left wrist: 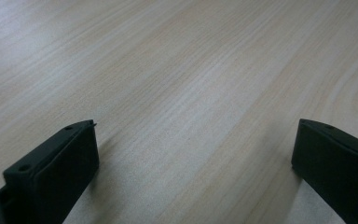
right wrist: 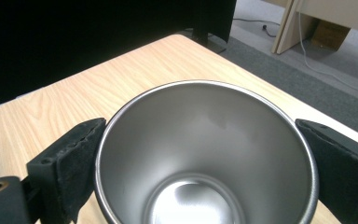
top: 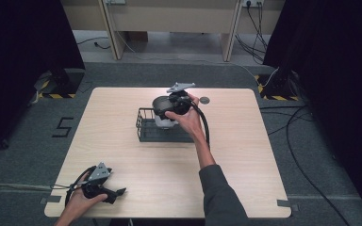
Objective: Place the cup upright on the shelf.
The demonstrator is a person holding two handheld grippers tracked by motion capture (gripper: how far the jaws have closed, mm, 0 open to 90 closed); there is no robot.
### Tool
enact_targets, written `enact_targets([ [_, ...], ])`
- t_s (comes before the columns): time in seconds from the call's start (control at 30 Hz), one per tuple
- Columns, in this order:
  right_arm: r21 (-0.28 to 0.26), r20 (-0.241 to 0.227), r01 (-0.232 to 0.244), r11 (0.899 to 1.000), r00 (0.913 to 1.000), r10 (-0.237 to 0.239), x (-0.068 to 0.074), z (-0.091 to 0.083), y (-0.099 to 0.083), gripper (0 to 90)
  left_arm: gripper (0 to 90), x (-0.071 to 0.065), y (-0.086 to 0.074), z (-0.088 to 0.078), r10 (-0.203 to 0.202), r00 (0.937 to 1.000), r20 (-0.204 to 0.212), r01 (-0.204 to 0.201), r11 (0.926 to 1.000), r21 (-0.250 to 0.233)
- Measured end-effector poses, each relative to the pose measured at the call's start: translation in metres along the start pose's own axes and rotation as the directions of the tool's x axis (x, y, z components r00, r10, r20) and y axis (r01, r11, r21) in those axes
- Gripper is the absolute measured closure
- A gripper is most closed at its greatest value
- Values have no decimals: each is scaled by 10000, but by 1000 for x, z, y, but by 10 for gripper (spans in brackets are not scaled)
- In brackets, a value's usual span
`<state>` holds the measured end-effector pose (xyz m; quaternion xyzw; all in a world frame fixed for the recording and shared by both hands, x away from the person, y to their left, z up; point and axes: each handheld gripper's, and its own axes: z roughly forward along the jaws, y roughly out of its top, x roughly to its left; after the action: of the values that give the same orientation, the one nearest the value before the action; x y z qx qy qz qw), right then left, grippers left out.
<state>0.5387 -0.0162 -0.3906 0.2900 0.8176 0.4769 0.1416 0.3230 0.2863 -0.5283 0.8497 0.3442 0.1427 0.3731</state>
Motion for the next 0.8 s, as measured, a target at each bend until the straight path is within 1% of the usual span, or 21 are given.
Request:
enact_targets([
  [0.1, 44, -61, -20, 10000, 10000, 21, -2, 2, -4, 60, 0, 0, 0, 0, 1, 10000, -1, -1, 10000, -2],
  [0.23, 305, -88, 54, 9995, 9999, -51, -4, 7, -10, 59, 0, 0, 0, 0, -14, 10000, 9, 14, 10000, -1],
  [0.37, 245, -136, 9, 9997, 9999, -6, -5, 8, -14, 57, 0, 0, 0, 0, -13, 10000, 8, 13, 10000, -1],
  [0.4, 298, -191, 14, 9996, 9998, -9, -5, 8, -14, 57, 0, 0, 0, 0, -14, 10000, 8, 14, 10000, -2],
  [0.47, 402, -217, 106, 9991, 9997, -98, -6, 7, -15, 56, 0, 0, 0, 0, -16, 10000, 8, 16, 10000, -2],
  [0.63, 535, -213, 67, 9985, 9998, -56, -8, 6, -15, 56, 0, 0, 0, 0, -12, 10000, 3, 12, 10000, -1],
  [0.67, 538, -190, 96, 9985, 9998, -86, -8, 6, -15, 56, 0, 0, 0, 0, -13, 10000, 4, 13, 10000, -1],
  [0.7, 532, -68, 235, 9983, 9997, -231, -6, 6, -13, 48, 0, 0, 0, 0, -12, 10000, 3, 12, 10000, -1],
  [0.8, 442, 4, 328, 9985, 9995, -328, -5, 5, -11, 40, 0, 0, 0, 0, -12, 10000, 4, 12, 10000, 0],
])
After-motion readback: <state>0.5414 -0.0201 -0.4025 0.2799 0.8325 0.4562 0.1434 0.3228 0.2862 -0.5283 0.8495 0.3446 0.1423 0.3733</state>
